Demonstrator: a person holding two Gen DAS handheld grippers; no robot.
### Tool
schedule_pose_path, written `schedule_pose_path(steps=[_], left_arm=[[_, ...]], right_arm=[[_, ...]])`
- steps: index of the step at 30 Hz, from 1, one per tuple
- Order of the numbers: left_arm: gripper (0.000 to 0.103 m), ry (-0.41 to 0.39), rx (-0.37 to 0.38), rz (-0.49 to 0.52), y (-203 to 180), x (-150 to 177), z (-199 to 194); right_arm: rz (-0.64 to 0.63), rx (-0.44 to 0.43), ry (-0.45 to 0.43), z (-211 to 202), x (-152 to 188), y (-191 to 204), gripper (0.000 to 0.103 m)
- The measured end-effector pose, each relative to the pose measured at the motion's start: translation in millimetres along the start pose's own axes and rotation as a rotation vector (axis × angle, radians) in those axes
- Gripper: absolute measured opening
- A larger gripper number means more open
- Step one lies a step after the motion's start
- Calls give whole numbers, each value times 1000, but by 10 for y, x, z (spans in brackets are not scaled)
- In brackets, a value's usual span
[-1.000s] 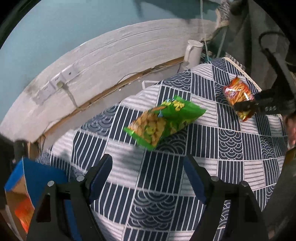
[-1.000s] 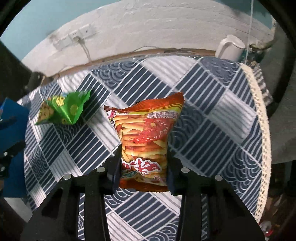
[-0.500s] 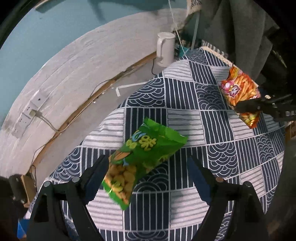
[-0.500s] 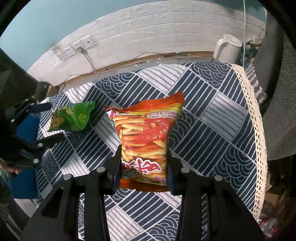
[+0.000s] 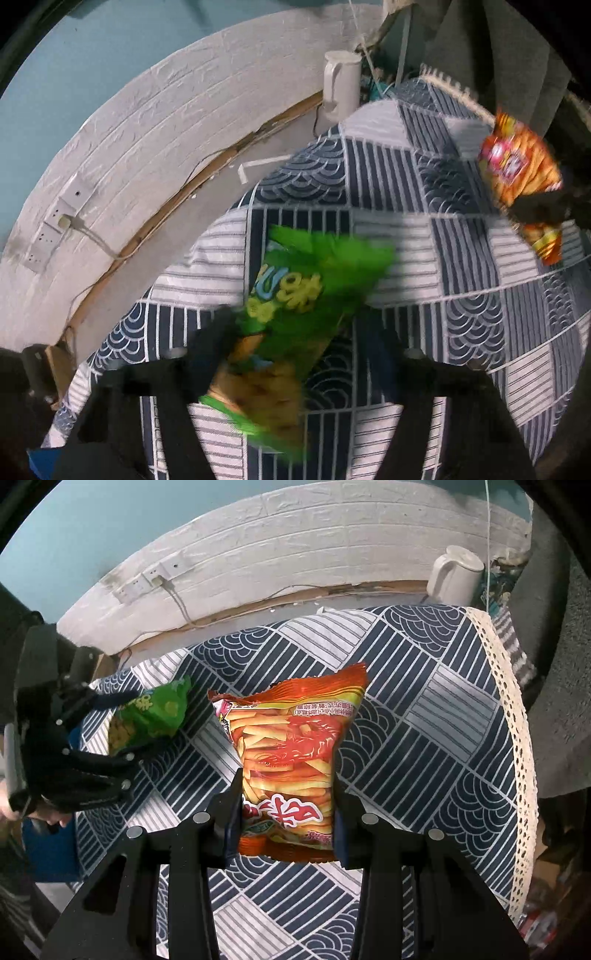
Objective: Organize snacks
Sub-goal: 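Grasp the orange stick-snack bag with the right tool while the left tool grasps the green peanut bag, then carry both bags over the cardboard box and open both tools to drop them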
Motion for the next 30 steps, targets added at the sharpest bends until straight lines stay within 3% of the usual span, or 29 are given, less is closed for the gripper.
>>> schedule_pose_path(steps=[2,10,16,30], left_arm=[[40,12,7,-15,11,46,31],[30,-5,42,-142,111,175,-52],[30,-16,43,-260,217,326,-225],[30,-94,-9,-332,239,698,-985]], right_arm=[[-4,4,3,10,-2,22,38],[-27,4,2,2,19,141,38],[-46,2,-11,-75,43,270,38],[-114,-12,-66,-419,98,701,38]])
Point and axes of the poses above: each gripper's, at about its wrist camera, not at the fingertips, and z roughly the way its jaws point, y to its left, x to its underside, the point moved 2 cm from there along z, roughly the way its jaws point, and after that the axes turned 8 degrees about -z, right-handed, at the moved point
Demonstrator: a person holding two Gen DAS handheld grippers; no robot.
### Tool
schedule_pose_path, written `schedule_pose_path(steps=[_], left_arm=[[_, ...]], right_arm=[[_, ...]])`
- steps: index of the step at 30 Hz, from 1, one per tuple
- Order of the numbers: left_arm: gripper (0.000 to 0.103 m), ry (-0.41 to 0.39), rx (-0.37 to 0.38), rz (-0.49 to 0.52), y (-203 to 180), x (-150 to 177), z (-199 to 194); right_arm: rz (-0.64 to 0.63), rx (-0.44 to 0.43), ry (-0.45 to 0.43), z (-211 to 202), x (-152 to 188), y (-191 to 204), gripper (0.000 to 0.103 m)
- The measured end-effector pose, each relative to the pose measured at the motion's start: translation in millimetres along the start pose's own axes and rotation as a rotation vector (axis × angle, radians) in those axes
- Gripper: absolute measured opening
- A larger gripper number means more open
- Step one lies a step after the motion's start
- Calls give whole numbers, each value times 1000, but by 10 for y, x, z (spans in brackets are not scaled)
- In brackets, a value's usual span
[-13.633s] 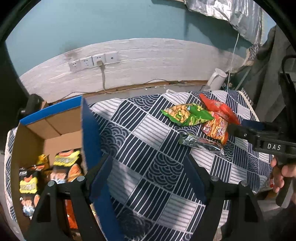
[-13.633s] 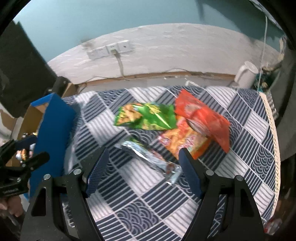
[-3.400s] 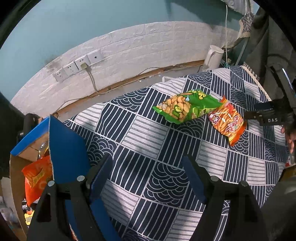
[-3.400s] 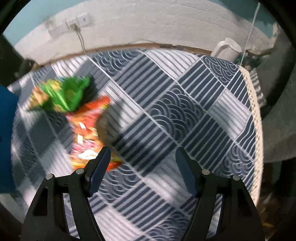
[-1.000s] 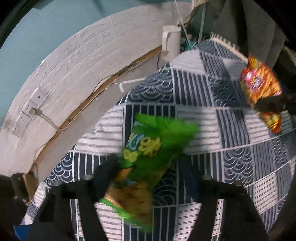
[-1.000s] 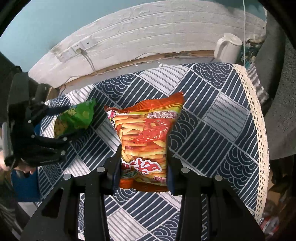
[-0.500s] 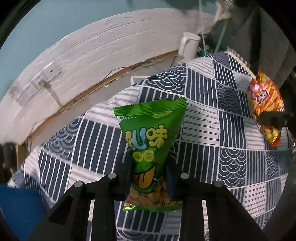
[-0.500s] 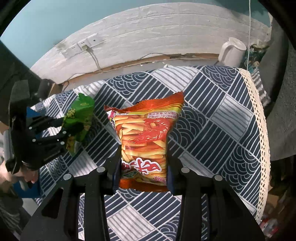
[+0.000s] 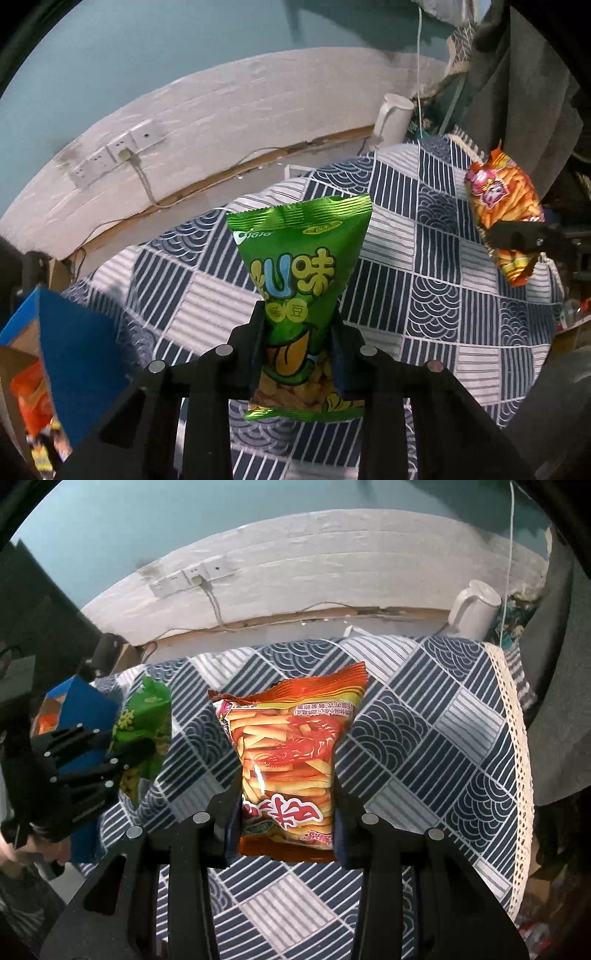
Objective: Organize snacks
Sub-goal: 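Carry both bags over the cardboard box and open both tools to drop them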
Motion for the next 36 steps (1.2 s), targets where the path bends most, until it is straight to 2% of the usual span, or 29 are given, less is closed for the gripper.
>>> schedule_pose_path(steps=[5,14,23,28,36], left_arm=[[30,-22,-33,-53,176,103,-319],[29,-80,-45,-125,518,316,-851],[30,-155,-60,-150,742,431,-1354],[30,-184,-88,-160,894,478,-1539],[29,-196,-113,-237,1292,570,-1676]], right_arm=[[-38,-14,-28,-152,-43,249,38],[-108,-38,-88,-418,-138,688,38],[-162,-52,-116,-525,-204,1079,38],[-197,-69,-125,-549,-286,1346,38],[-265,-99,-126,-479,-428,1806,38]])
Point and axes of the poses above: each gripper's, at about its wrist camera, not at the fingertips, and z roughly the way its jaws point, y to its left, x to its underside, the point moved 2 cm from there along z, roughly the way its jaws point, and after that the axes turned 8 degrees about -z, right-handed, at the moved point
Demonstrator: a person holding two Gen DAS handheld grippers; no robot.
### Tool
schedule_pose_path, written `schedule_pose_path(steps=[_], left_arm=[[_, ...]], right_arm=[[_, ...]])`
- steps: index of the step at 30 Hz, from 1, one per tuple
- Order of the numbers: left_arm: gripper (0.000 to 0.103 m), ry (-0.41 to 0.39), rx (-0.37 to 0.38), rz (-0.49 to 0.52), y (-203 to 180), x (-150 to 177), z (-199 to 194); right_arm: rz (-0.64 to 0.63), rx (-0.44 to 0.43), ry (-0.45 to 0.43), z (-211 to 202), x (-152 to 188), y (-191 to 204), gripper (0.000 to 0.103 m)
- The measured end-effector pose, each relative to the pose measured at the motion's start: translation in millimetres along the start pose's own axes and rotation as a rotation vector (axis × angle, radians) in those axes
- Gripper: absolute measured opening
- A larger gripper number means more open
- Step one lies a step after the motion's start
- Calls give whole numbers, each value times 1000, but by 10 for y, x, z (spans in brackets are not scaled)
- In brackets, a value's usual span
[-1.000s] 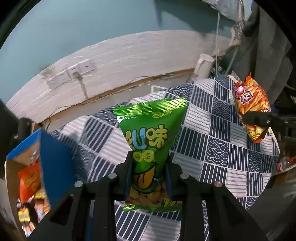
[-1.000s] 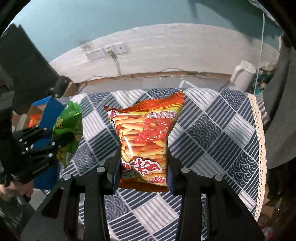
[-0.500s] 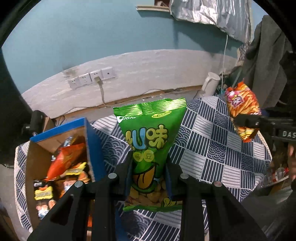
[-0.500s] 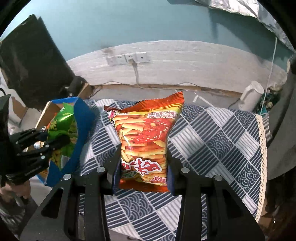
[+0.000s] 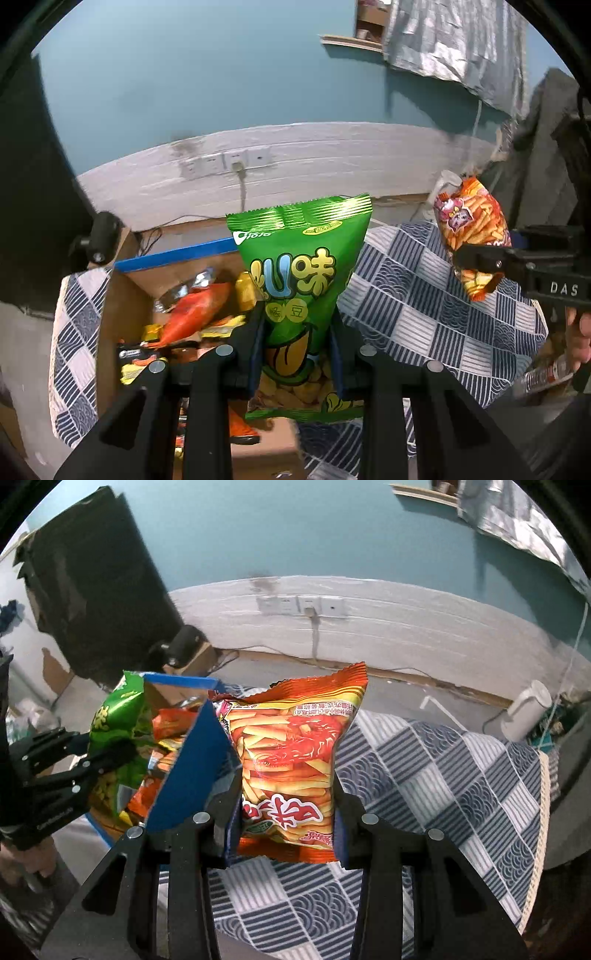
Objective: Organize snacks
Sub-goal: 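Carry both bags over the cardboard box and open both tools to drop them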
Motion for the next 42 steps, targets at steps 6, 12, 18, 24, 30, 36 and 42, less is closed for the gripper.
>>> schedule_pose_path(steps=[6,12,18,24,30,36,42], left_arm=[[30,-5,-21,-51,363,12,-61],[30,0,-56,-110,744,37,-55],[30,14,-73,-176,1136,45,-22],[30,27,-99,-232,1456,97,26],[30,36,-130,-247,1648,147,125],[31,79,-116,-279,1772,209,224],[58,60,-166,-253,1766,192,155]], right_arm=[[-46,-28,12,161,-182,308,38],[-88,-53,27,340,-356,613,38],[-128,-81,50,581,-489,934,38],[-147,-105,81,842,-583,1170,38],[-159,-128,115,1071,-650,1411,38],[-182,-153,137,1198,-652,1605,39],[-177,-171,136,1195,-680,1655,52]])
Point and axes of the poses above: each gripper's, at about its wrist camera, not at the fingertips, and z roughly the way its jaws point, y to its left, x to its underside, the point moved 2 cm from there along z, roughly the way its jaws point, and after that the axes turned 8 degrees about -z, right-handed, at the moved point
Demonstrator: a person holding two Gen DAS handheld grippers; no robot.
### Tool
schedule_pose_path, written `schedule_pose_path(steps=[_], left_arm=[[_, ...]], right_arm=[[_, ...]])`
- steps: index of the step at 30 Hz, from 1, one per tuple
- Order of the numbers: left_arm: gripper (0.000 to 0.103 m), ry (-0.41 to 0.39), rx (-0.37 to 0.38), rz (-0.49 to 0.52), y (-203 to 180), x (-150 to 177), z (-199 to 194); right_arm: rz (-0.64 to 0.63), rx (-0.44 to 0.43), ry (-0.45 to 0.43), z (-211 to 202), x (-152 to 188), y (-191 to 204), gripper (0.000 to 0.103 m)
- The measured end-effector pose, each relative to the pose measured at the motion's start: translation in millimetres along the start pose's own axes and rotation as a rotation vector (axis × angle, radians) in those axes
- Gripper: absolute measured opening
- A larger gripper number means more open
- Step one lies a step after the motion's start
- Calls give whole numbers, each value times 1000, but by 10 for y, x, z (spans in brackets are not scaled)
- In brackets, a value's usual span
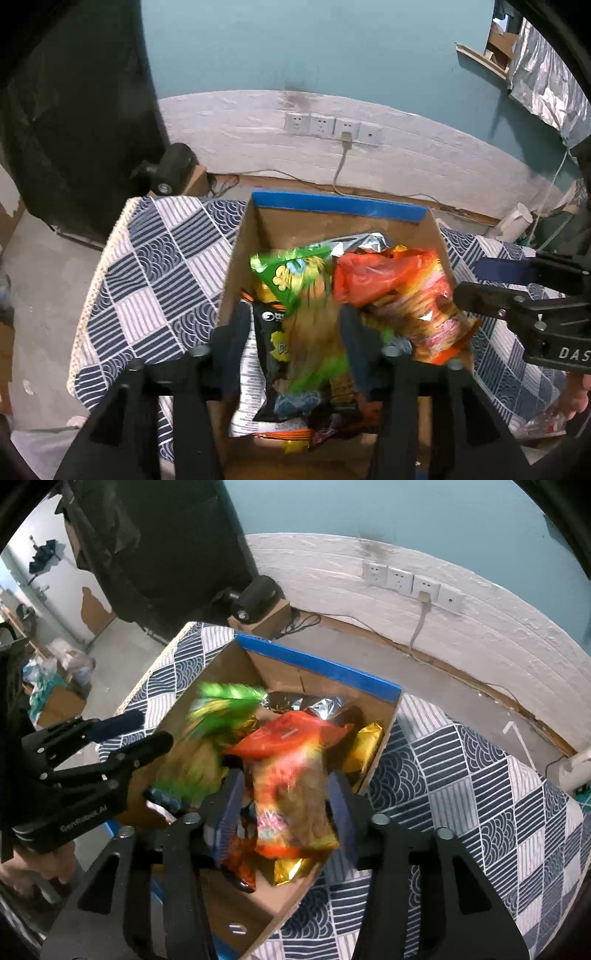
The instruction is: Organize snacks
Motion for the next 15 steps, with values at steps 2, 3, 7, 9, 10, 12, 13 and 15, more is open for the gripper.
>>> schedule_pose_path(steps=[2,3,7,9,10,12,13,15], left_arm=[[66,-13,-7,3,9,-6,-51],[68,-18,-9,2,14,-7,-82],[69,-34,-6,-1,38,-12,-212],[71,-48,3,-2,43,-13,-300],[73,-54,5,-1,36,-15,-335],[76,-77,13,5,15,-11,-440],[78,-86,16,9,2,-10,-477],[80,-98,27,21,-34,5,-561]], right_arm=[[7,5,-8,-38,-3,-13,55],[11,6,-12,-62,-1,-22,57],[18,37,-34,-208,23,-50,63],[12,54,-47,-293,38,-51,67],[8,63,-55,-343,48,-47,68],[-1,83,-66,-434,70,-41,71],[-5,93,-72,-479,84,-37,72],[-8,108,-86,-586,119,-35,73]])
Point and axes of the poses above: each gripper's, at about its wrist camera, not at the fingertips, and z roughly the way its jaws point, y to its left, x to its underside, the point moved 2 cm from there along z, roughly the way its jaws point, and after that the axes turned 8 degrees about -z, right-handed, at the moved point
